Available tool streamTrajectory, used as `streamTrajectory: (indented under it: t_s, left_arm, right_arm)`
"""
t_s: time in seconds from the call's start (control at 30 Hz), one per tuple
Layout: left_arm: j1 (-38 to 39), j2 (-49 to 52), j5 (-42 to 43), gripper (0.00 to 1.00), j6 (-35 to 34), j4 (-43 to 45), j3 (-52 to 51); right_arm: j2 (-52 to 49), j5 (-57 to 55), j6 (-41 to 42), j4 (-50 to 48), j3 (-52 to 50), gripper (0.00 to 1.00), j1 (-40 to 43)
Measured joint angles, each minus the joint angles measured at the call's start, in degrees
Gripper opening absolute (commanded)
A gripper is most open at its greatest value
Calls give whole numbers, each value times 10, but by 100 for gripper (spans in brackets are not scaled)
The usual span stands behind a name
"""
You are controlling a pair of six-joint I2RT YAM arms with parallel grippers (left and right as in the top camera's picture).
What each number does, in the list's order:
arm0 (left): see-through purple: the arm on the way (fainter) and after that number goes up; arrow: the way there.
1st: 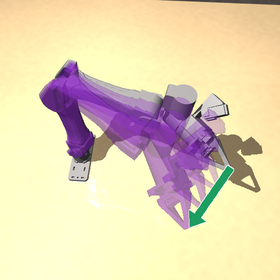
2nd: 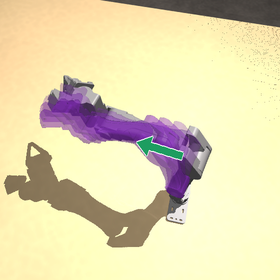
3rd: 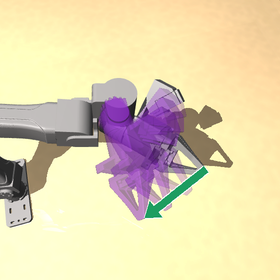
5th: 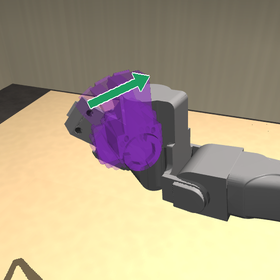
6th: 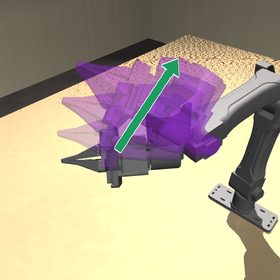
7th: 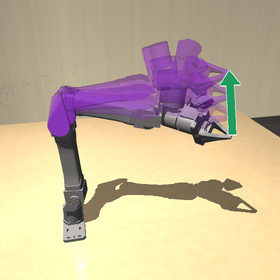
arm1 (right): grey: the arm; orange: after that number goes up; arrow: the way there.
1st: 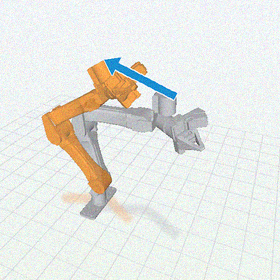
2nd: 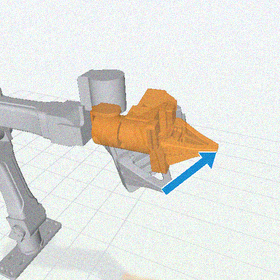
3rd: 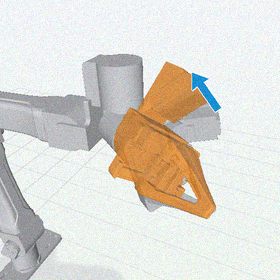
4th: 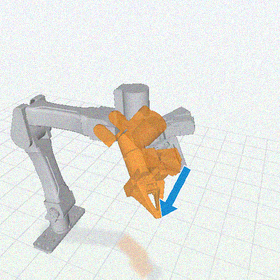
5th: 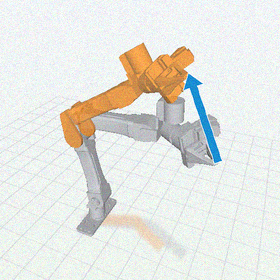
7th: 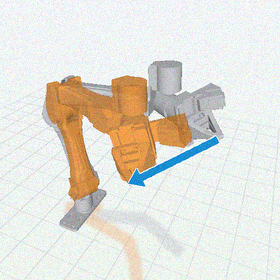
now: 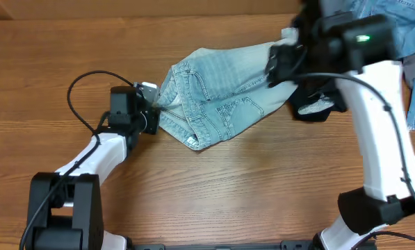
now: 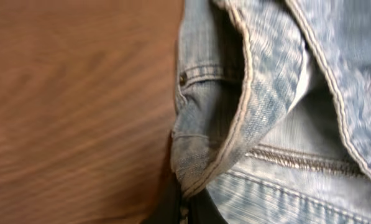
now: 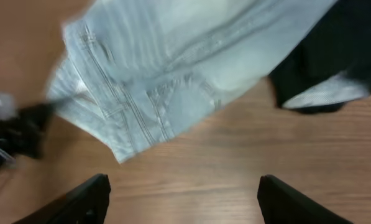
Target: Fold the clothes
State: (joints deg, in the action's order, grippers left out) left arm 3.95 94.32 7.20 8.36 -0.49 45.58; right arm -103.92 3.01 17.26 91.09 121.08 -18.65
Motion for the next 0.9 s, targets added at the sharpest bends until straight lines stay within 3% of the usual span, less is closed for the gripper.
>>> streamTrajectory:
  t_s: [0.17, 0.27, 0.4, 0.53, 0.9]
  left_arm:
    - [-28, -9, 3, 4, 5, -21, 8]
    - [-32, -9, 10, 4, 9, -25, 9]
    - [-32, -9, 13, 4, 9, -27, 9]
    - [-32, -9, 14, 4, 9, -27, 9]
    - [-33, -9, 29, 4, 8, -27, 9]
  right_arm:
    - [-7, -5, 24, -151, -221, 76, -96]
    - [-6, -18, 32, -258, -294, 75, -160]
    - [-6, -28, 37, -332, -353, 71, -228]
    - [-6, -37, 27, -400, -405, 68, -239]
    - [-10, -89, -25, -556, -438, 71, -305]
